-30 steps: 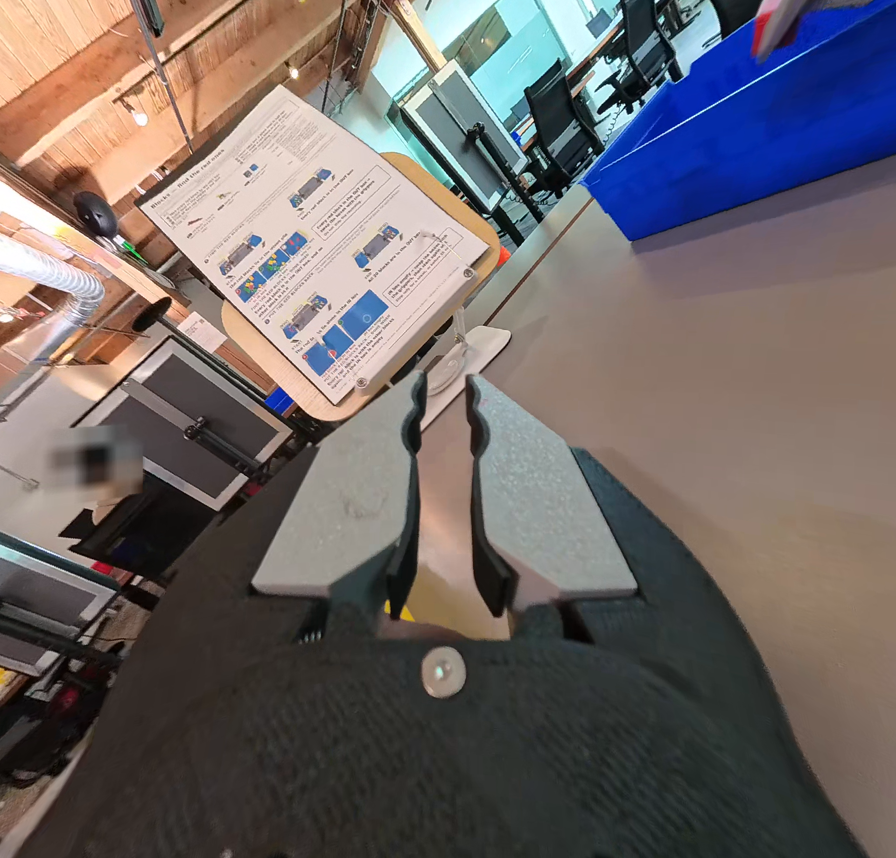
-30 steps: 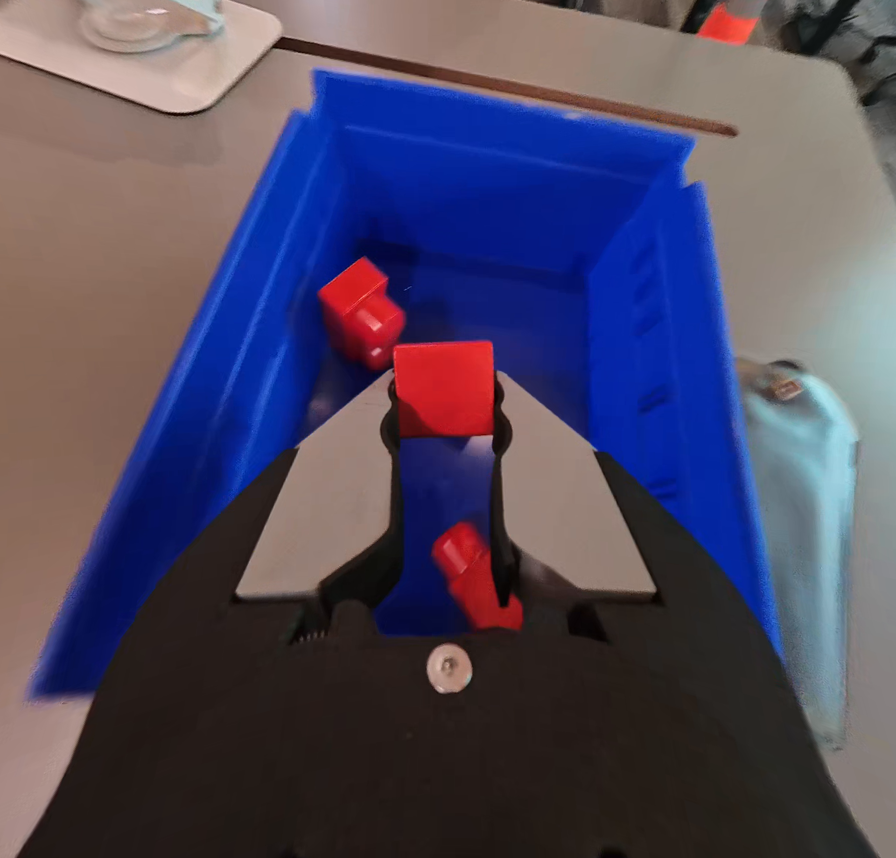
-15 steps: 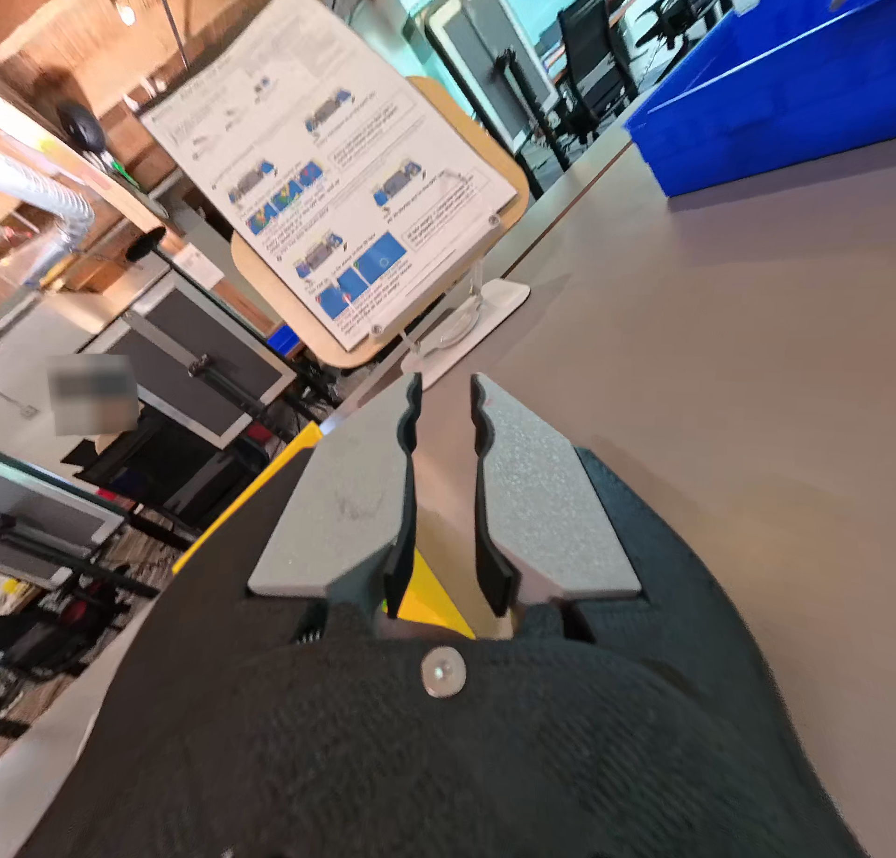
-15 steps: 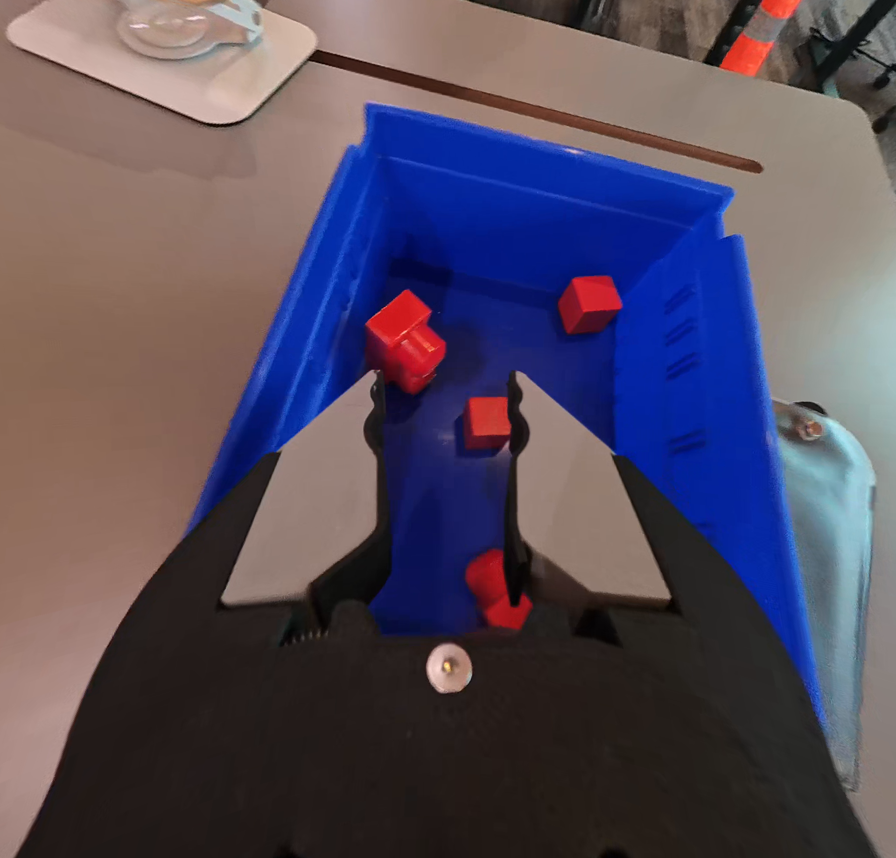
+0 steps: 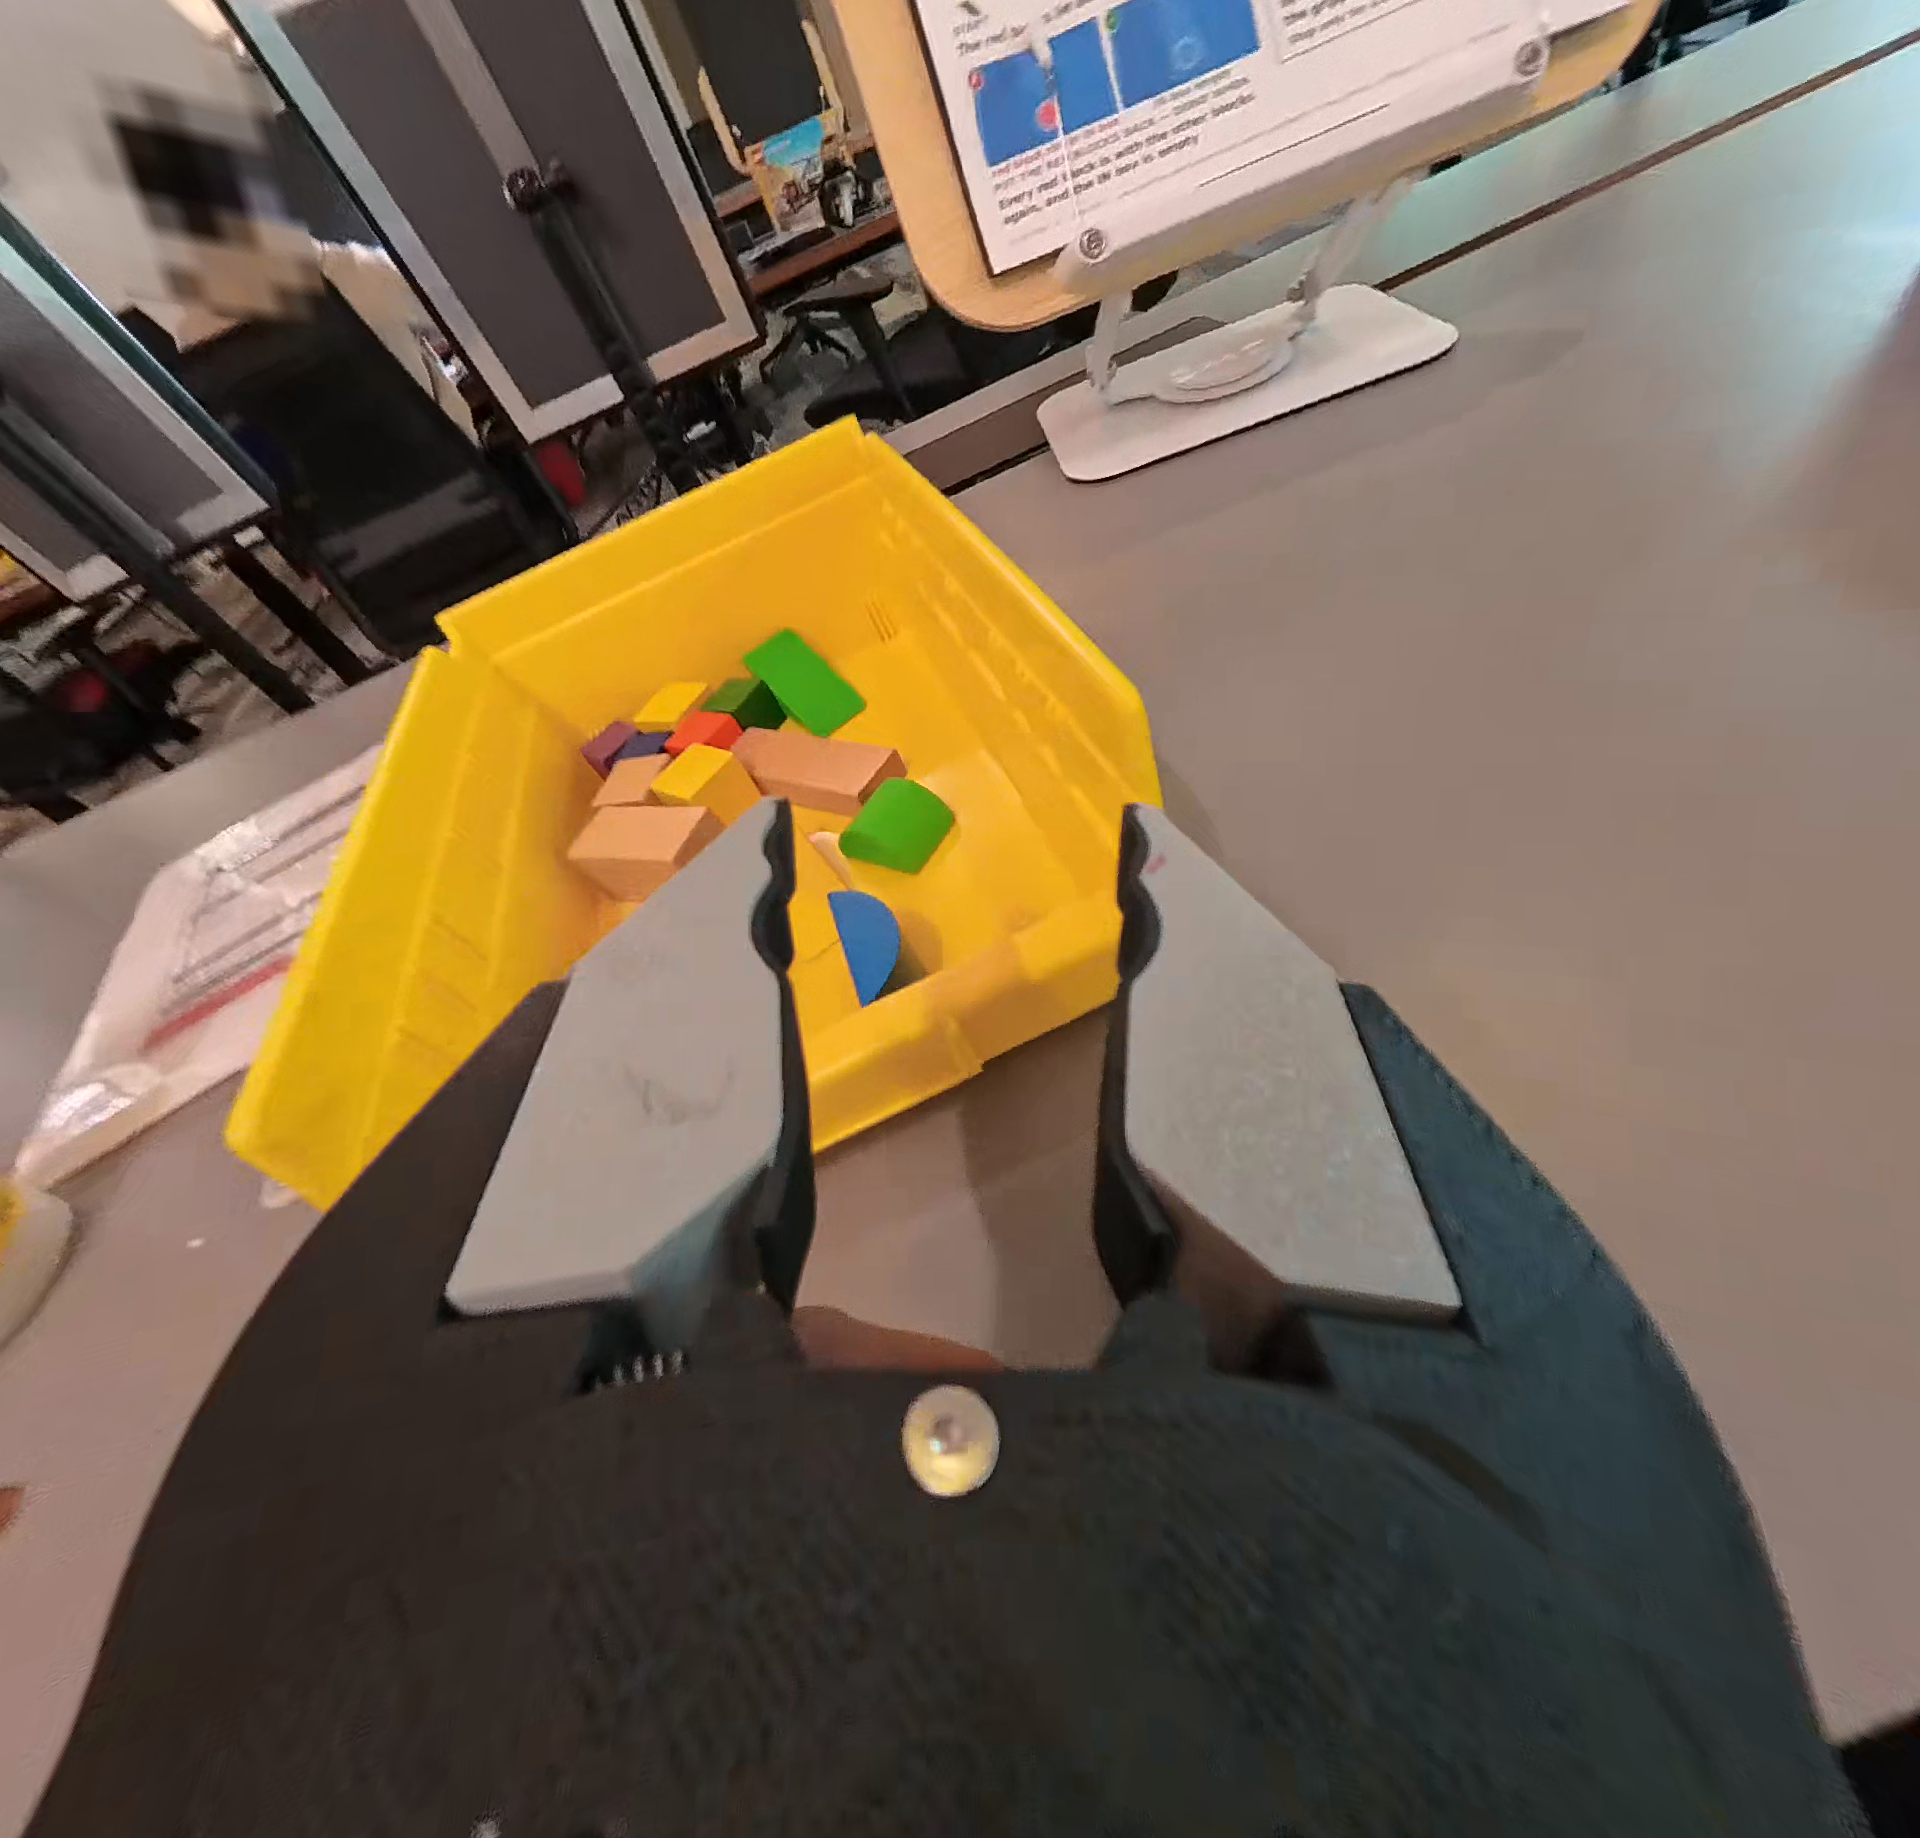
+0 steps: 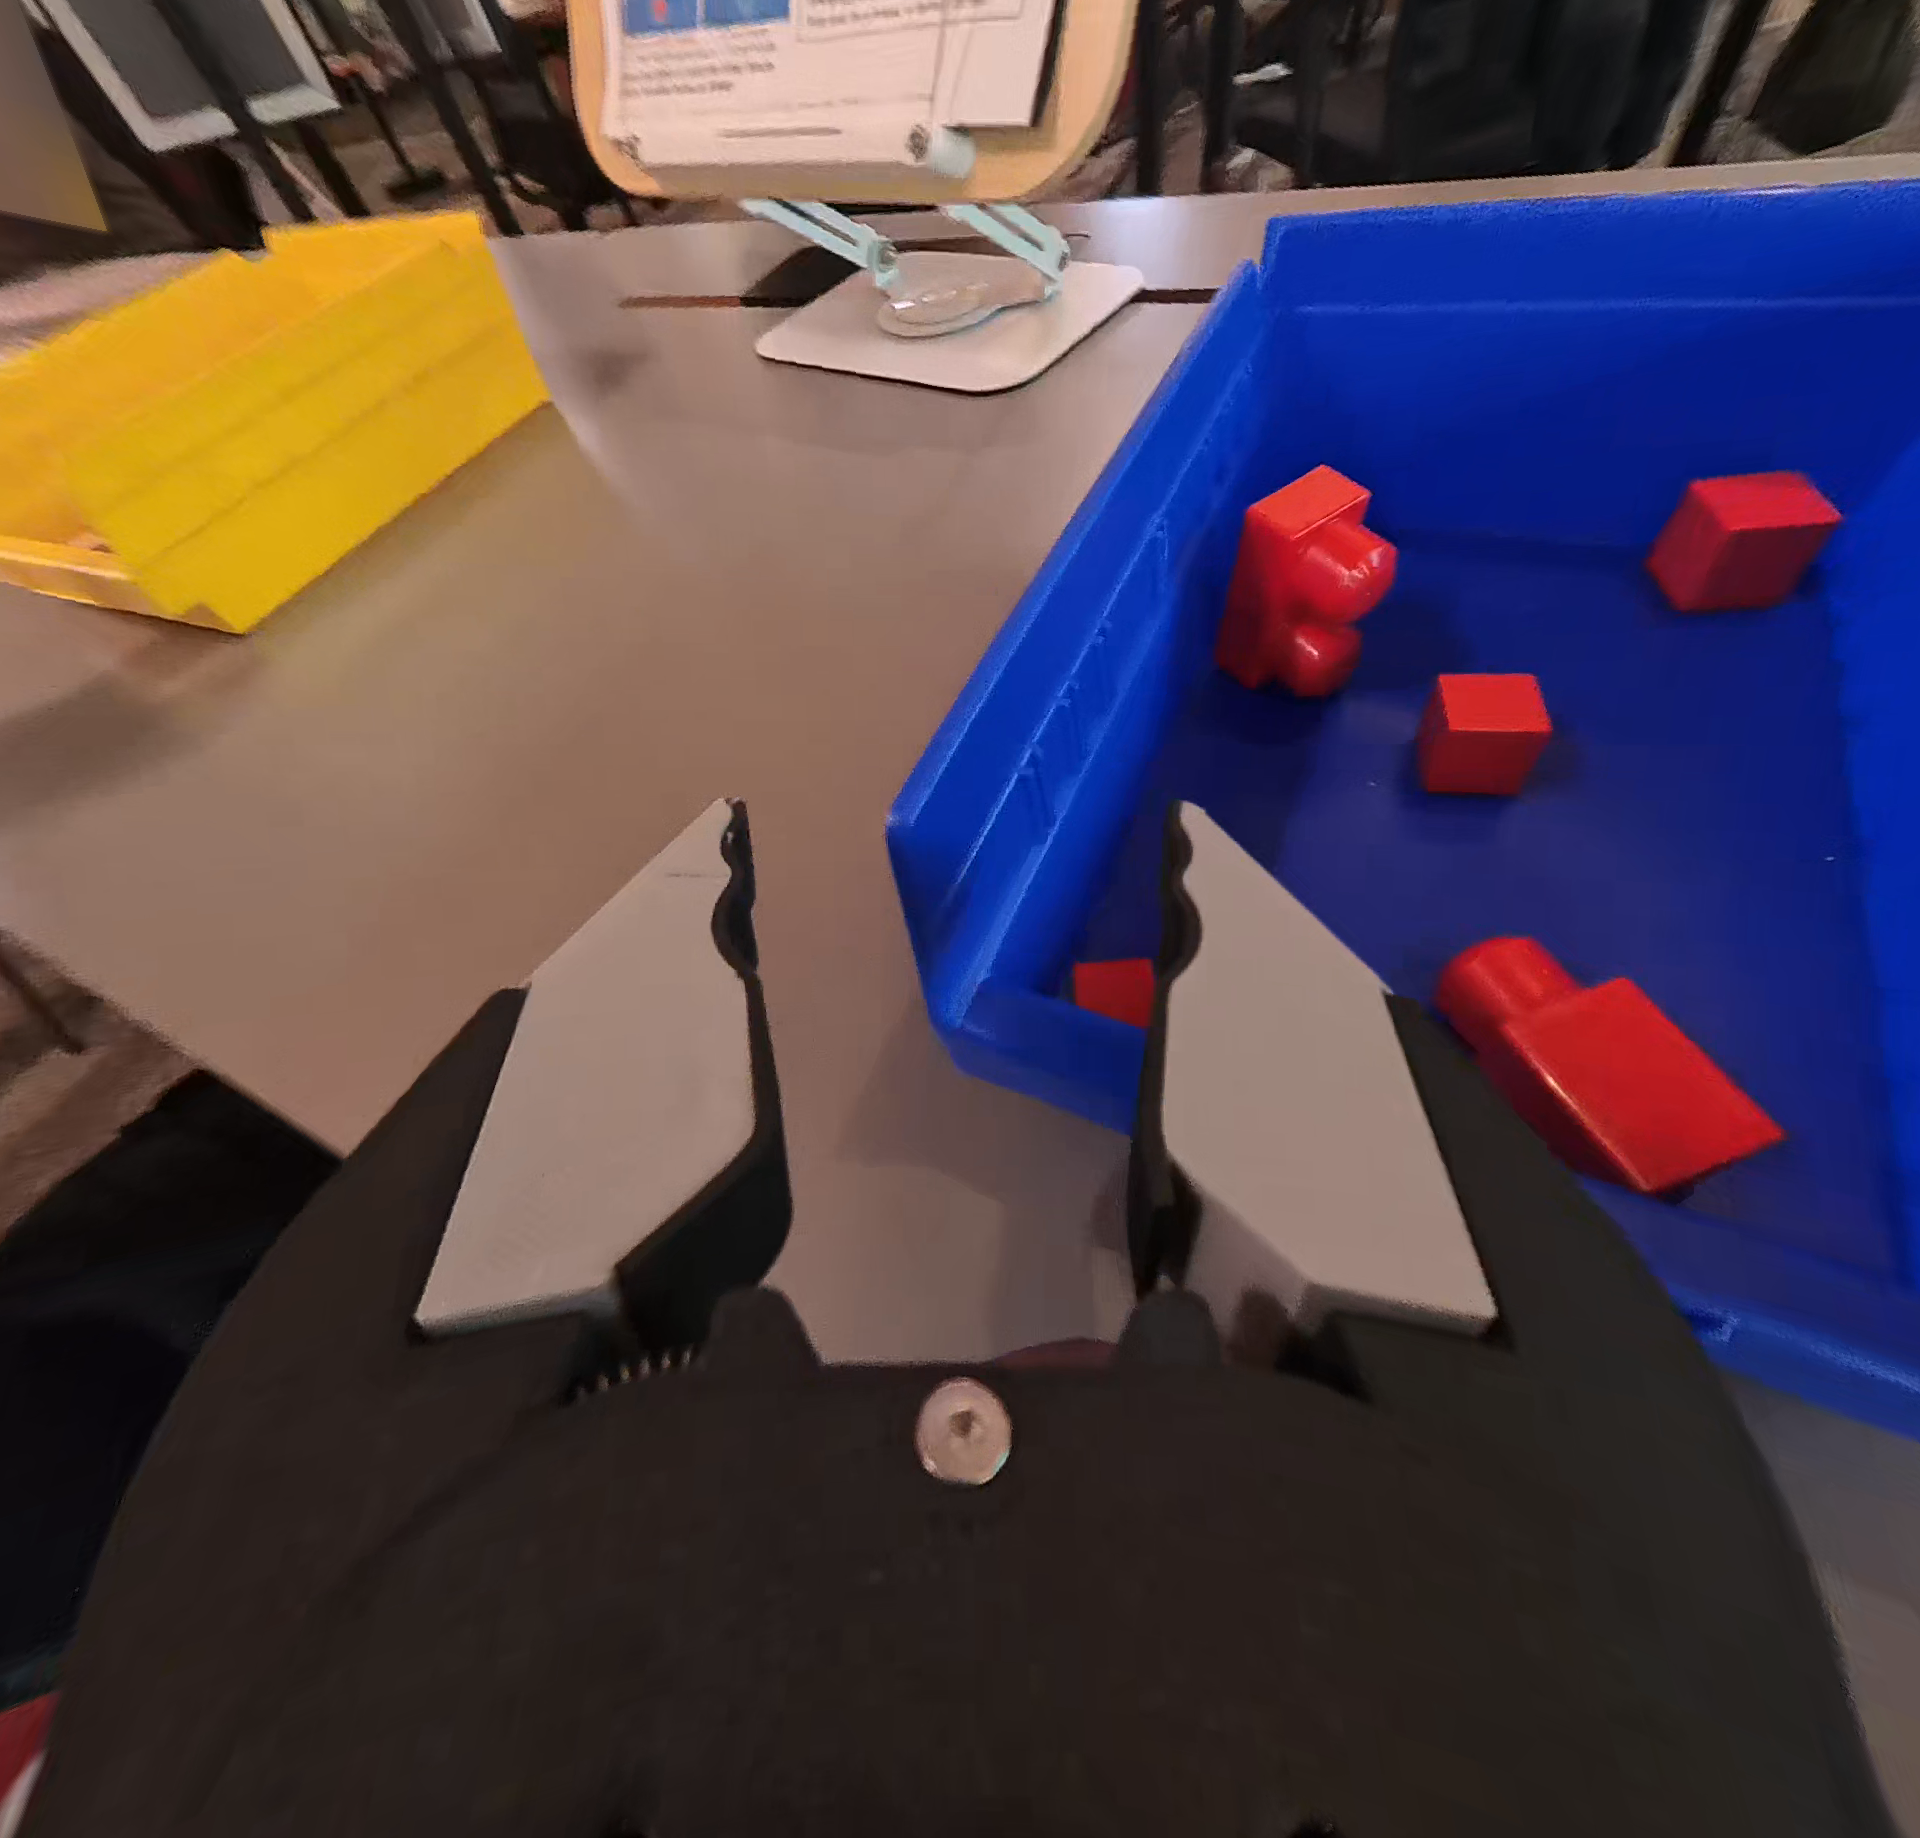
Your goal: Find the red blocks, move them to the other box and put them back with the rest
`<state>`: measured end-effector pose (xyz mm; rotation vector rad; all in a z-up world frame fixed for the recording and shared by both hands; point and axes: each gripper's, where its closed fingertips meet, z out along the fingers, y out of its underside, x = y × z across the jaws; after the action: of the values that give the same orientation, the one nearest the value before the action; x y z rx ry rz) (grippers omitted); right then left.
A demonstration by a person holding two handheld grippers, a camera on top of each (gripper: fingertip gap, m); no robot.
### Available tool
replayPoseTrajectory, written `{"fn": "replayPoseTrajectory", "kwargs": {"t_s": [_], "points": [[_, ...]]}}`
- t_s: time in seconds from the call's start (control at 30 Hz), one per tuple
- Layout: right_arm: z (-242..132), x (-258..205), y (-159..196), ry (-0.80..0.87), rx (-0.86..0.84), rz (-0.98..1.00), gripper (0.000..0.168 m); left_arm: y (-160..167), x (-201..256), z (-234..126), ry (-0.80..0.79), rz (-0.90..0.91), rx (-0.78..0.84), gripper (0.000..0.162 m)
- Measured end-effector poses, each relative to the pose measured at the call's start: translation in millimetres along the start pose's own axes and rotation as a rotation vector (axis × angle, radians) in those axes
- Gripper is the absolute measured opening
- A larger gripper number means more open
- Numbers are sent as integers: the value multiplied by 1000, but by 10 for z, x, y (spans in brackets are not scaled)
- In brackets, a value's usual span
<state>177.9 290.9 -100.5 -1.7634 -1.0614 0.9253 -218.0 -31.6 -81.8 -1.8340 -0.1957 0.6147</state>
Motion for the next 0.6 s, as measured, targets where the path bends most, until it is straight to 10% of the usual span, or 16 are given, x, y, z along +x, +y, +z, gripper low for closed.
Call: {"fn": "replayPoseTrajectory", "kwargs": {"t_s": [0.2,0.37,0.5,0.6], "points": [[397,114,102,169,-107,-95,81,190,303,439,68,-24,-111,59],[532,296,180,288,-225,-153,80,279,407,653,87,23,-135,15],[508,281,190,337,-269,-286,19,313,189,602,-23,76,-133,7],[457,327,195,381,-272,-271,7,385,-54,460,-30,-13,-86,2]]}}
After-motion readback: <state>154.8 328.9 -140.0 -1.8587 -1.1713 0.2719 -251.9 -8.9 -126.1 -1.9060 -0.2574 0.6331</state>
